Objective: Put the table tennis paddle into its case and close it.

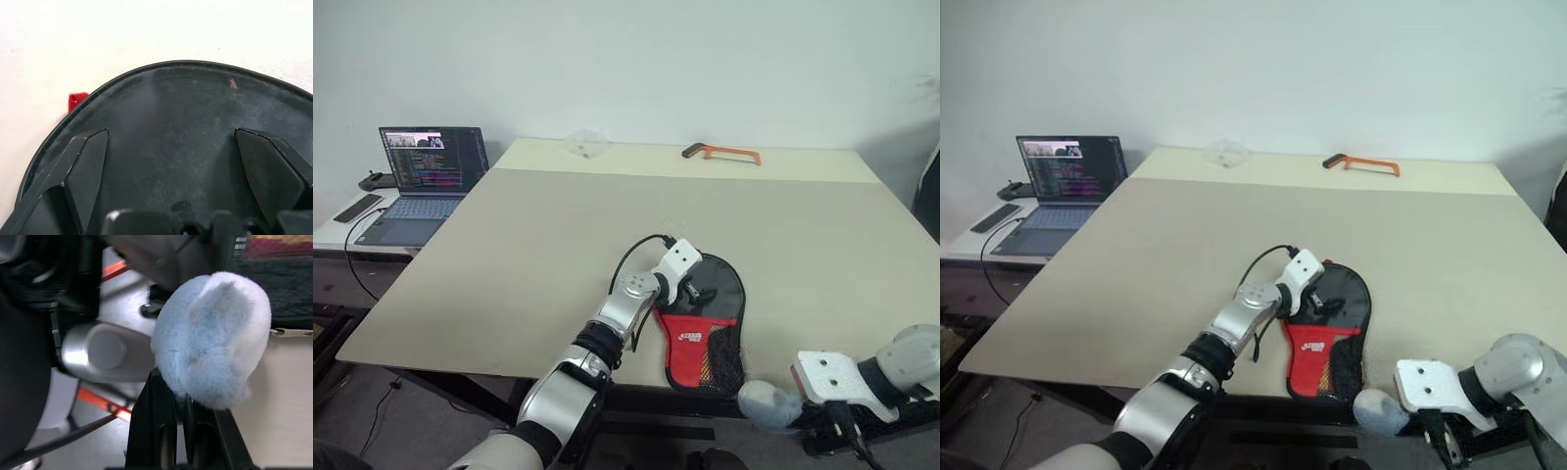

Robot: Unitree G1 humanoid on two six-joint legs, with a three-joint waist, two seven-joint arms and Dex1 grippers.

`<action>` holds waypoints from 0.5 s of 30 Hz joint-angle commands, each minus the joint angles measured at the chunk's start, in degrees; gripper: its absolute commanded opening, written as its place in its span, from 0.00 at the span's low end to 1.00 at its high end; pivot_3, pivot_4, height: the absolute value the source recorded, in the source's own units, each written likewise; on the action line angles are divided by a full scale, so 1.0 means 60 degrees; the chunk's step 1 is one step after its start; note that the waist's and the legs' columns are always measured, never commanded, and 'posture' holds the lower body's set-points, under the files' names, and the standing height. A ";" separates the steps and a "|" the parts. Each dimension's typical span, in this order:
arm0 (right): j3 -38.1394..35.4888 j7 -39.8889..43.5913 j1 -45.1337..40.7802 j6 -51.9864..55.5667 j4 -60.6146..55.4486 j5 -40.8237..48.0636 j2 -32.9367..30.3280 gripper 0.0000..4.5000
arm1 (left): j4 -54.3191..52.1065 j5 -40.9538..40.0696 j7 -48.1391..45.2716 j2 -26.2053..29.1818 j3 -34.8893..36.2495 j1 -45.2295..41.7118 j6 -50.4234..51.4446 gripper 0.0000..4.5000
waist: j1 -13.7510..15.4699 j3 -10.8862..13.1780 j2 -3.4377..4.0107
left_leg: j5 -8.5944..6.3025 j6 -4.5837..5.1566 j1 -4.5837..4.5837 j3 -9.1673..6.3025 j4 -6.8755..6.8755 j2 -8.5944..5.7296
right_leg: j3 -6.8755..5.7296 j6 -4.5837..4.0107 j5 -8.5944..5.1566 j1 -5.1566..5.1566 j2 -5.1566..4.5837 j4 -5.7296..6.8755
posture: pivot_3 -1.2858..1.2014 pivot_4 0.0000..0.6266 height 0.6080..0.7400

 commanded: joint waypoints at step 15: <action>-0.0652 -0.0567 -0.0159 0.1249 -0.0955 0.1378 0.0076 0.00 | 0.1680 0.0837 -0.0076 -0.0052 -0.0563 0.0161 0.0299 1.00 | -0.0005 -0.0015 -0.0017 | -0.0003 -0.0006 0.0001 0.0004 0.0002 0.0001 | -0.0018 0.0002 -0.0001 0.0006 -0.0016 -0.0002 | 0.52 0.24 1.00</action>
